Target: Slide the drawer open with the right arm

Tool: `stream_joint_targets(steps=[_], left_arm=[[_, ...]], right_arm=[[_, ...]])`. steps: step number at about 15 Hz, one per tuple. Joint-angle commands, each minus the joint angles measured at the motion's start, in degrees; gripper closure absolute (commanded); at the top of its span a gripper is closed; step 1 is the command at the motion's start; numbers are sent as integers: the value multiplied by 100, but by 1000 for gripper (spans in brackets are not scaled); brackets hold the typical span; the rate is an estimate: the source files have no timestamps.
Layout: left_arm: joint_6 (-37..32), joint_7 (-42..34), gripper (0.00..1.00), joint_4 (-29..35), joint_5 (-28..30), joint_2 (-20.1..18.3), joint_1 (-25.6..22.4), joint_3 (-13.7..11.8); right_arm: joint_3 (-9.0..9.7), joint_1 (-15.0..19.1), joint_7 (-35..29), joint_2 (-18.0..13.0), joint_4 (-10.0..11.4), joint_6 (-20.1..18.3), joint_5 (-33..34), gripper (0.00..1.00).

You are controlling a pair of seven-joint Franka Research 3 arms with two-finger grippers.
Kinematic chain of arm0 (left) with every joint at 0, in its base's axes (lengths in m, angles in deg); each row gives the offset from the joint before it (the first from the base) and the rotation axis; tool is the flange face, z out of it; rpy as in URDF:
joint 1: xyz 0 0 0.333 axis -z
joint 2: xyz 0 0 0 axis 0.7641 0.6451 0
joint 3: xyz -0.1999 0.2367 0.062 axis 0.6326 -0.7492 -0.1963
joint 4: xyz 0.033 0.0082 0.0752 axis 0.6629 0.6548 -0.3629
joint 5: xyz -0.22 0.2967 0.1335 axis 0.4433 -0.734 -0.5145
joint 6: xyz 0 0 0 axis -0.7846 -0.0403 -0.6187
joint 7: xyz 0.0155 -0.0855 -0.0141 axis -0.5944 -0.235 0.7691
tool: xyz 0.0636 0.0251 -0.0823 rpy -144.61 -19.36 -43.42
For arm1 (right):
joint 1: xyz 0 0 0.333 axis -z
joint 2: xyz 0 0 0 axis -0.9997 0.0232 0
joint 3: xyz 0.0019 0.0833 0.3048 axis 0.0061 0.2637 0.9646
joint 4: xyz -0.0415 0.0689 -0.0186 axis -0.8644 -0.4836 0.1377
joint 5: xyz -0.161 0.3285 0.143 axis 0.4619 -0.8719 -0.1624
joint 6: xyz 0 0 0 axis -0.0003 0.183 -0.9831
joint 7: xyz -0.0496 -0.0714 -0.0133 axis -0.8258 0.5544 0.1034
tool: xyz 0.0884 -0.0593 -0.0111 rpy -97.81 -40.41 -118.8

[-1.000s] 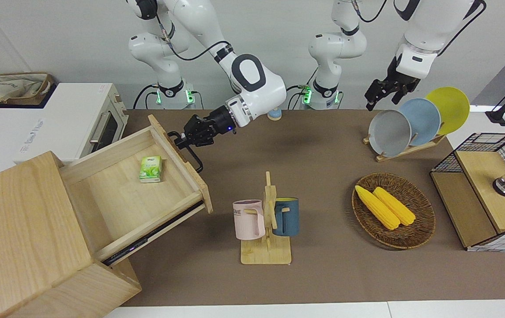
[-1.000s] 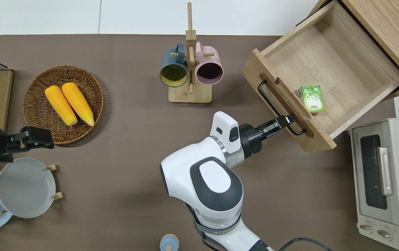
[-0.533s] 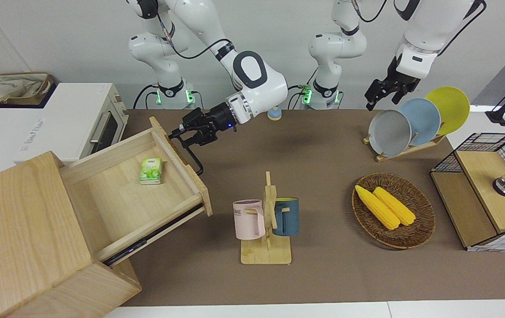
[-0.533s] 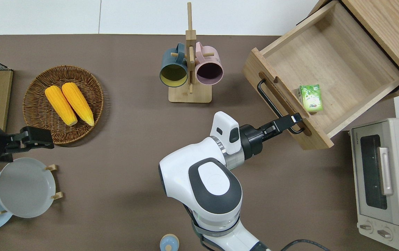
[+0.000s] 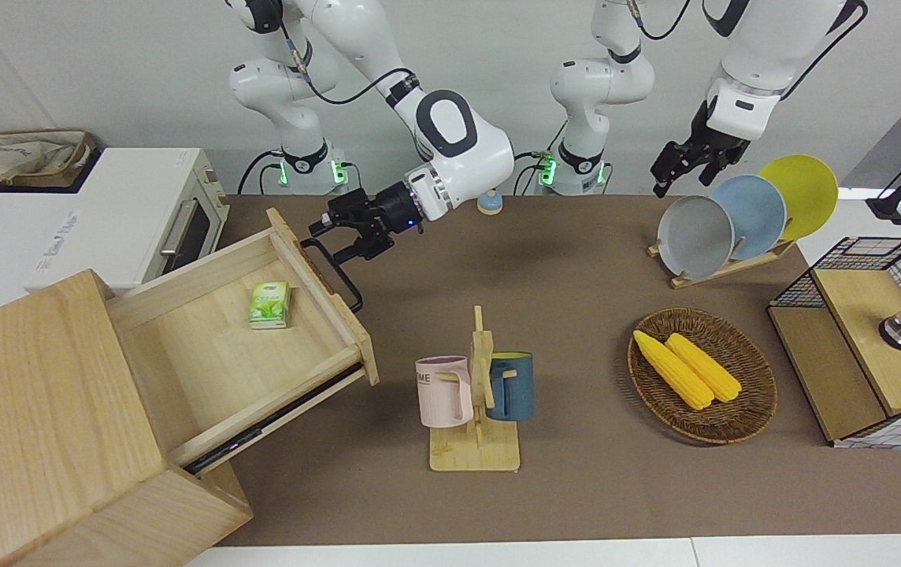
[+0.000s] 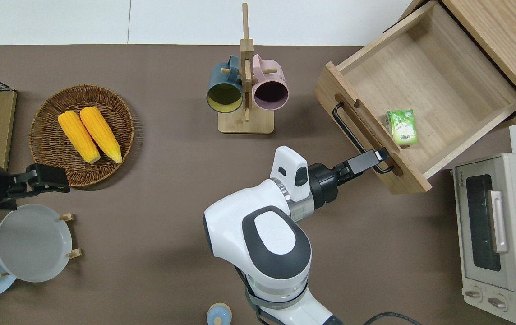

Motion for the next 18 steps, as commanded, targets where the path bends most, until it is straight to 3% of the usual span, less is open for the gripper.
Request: stream_joint_targets(steps=[1,5,8,10,12,13,18], left_arm=[[-89,-51,7,-21,5,-48,6,-25],[-97,-51,7,-21,5,-48,6,-25],[-89,-51,7,-21,5,-48,6,-25],[-89,-51,7,-21,5,-48,6,-25],[-97,-51,7,-21,5,-48,6,-25],[-89,-51,7,-21,5,-48,6,-25],[-89,-51,7,-21,5,-48,6,-25]], right_arm=[[-25,-194,126,-55,-66,-65,-260,9],[-25,-220,248,-160,-75,-56,-417,9],[-43,-220,687,-371,-197,233,-970,9],[-174,-185,846,-564,-363,409,-1540,9],[-227,-10,1126,-687,-715,436,-2217,9],[-219,165,1197,-784,-786,523,-2490,9],[-219,964,1154,-1258,-795,1007,-4177,9]])
